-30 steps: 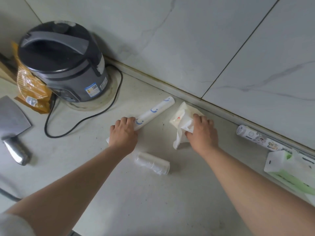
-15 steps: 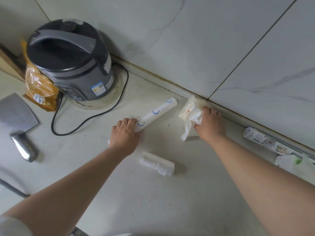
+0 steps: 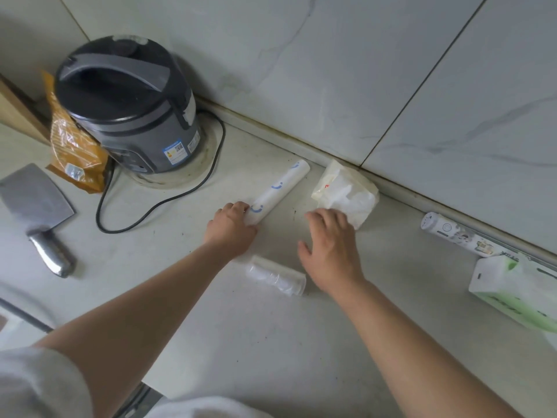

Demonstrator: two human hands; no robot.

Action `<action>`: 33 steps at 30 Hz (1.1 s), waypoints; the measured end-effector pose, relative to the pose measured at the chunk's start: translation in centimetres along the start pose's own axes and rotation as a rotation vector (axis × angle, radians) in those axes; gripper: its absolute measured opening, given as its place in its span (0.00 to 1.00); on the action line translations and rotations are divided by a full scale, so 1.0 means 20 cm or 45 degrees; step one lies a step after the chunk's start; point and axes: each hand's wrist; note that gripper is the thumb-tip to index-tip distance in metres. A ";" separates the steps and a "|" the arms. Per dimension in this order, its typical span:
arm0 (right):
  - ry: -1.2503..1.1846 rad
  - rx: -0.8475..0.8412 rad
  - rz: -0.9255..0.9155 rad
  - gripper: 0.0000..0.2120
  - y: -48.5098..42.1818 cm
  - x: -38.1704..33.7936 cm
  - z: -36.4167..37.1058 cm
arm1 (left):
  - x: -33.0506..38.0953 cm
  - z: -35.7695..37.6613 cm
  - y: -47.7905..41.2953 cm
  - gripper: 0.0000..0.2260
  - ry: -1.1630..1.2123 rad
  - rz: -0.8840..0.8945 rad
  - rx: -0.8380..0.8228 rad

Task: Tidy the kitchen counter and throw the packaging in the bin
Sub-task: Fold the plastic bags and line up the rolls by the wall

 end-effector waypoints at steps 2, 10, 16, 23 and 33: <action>0.001 -0.129 0.009 0.19 0.06 -0.02 0.04 | -0.01 -0.03 -0.01 0.21 -0.008 -0.030 -0.001; 0.010 -0.105 0.083 0.21 0.14 -0.01 0.04 | -0.21 -0.17 -0.01 0.21 -0.050 -0.018 0.125; 0.000 -0.152 0.100 0.18 0.14 -0.04 0.06 | -0.28 -0.21 0.02 0.22 -0.072 -0.004 0.139; -0.036 -0.224 0.071 0.11 0.20 -0.11 0.13 | -0.12 -0.12 0.04 0.20 0.278 -0.135 -0.007; 0.044 -0.460 0.000 0.15 0.28 -0.14 0.20 | 0.11 -0.01 -0.04 0.18 0.445 -0.176 -0.209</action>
Point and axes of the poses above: each hand's wrist, its own y-axis away from the middle knuckle, its own z-axis out of the palm, x = y × z, and after that the axes turned 7 degrees about x, right-handed
